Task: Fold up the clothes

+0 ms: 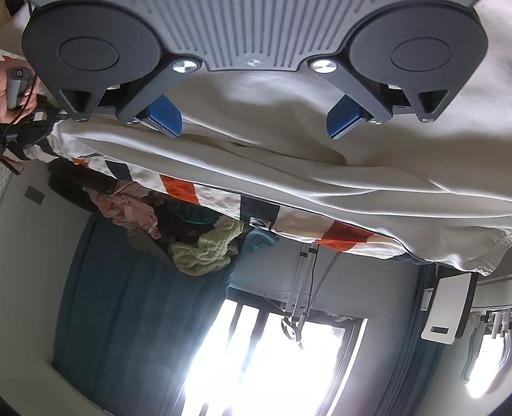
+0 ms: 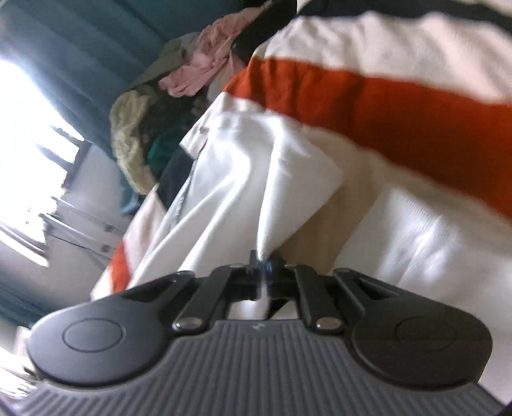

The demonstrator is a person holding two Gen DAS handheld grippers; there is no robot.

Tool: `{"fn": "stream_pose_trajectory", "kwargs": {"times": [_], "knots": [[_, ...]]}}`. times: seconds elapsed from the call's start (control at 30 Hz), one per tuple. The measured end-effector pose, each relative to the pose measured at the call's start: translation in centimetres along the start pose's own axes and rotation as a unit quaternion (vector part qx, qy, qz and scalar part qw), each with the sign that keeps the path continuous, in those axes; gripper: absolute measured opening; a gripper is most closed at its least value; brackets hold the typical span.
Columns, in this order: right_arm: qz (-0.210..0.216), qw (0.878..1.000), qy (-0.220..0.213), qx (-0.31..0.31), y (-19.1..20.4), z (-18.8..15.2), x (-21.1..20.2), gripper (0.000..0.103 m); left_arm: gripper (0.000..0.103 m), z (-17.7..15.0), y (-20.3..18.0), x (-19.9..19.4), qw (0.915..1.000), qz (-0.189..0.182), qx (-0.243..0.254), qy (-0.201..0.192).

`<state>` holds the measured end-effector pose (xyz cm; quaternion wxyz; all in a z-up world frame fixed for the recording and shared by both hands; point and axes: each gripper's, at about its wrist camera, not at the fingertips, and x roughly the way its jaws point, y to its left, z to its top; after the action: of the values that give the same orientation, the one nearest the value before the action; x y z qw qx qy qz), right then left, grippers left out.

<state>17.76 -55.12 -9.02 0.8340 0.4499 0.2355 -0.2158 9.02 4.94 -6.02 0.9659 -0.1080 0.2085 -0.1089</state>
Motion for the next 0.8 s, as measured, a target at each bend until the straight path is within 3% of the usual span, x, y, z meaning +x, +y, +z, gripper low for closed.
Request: {"fn": "stream_pose_trajectory", "kwargs": {"times": [0.1, 0.27, 0.4, 0.57, 0.6, 0.63, 0.67, 0.7, 0.73, 0.8], "knots": [[-0.018, 0.999, -0.040, 0.025, 0.0, 0.4, -1.6, 0.005, 0.098, -0.1, -0.1, 0.2, 1.0000, 0.007, 0.004, 0.002], [-0.063, 0.998, -0.032, -0.006, -0.4, -0.4, -1.2, 0.006, 0.098, 0.1, 0.0, 0.2, 0.9998, 0.021, 0.003, 0.001], [-0.058, 0.998, -0.028, 0.006, -0.1, -1.1, -2.6, 0.009, 0.098, 0.7, 0.5, -0.4, 0.9995, 0.032, -0.003, -0.007], [-0.045, 0.998, -0.038, -0.007, 0.5, -2.2, -7.7, 0.012, 0.098, 1.6, 1.2, -1.5, 0.9985, 0.046, -0.030, -0.004], [-0.040, 0.998, -0.038, 0.001, 0.3, -2.5, -9.0, 0.017, 0.098, 1.8, 1.4, -1.8, 0.9981, 0.048, -0.037, -0.002], [-0.036, 0.999, -0.038, 0.009, 0.1, -2.8, -10.3, 0.036, 0.098, 1.9, 1.6, -2.2, 0.9979, 0.050, -0.043, -0.001], [-0.029, 0.999, -0.036, 0.025, -0.3, -3.2, -11.7, 0.068, 0.098, 2.1, 1.7, -2.6, 0.9975, 0.051, -0.048, 0.000], [-0.020, 0.998, -0.030, 0.051, -1.0, -3.6, -13.1, 0.080, 0.098, 2.2, 1.8, -3.0, 0.9973, 0.051, -0.052, -0.001], [-0.015, 0.997, -0.023, 0.074, -1.7, -4.0, -14.2, 0.089, 0.098, 2.3, 1.9, -3.5, 0.9972, 0.052, -0.054, -0.002], [-0.023, 0.994, -0.007, 0.108, -3.1, -4.8, -16.3, 0.087, 0.098, 2.6, 2.0, -4.5, 0.9970, 0.052, -0.058, -0.006]]}}
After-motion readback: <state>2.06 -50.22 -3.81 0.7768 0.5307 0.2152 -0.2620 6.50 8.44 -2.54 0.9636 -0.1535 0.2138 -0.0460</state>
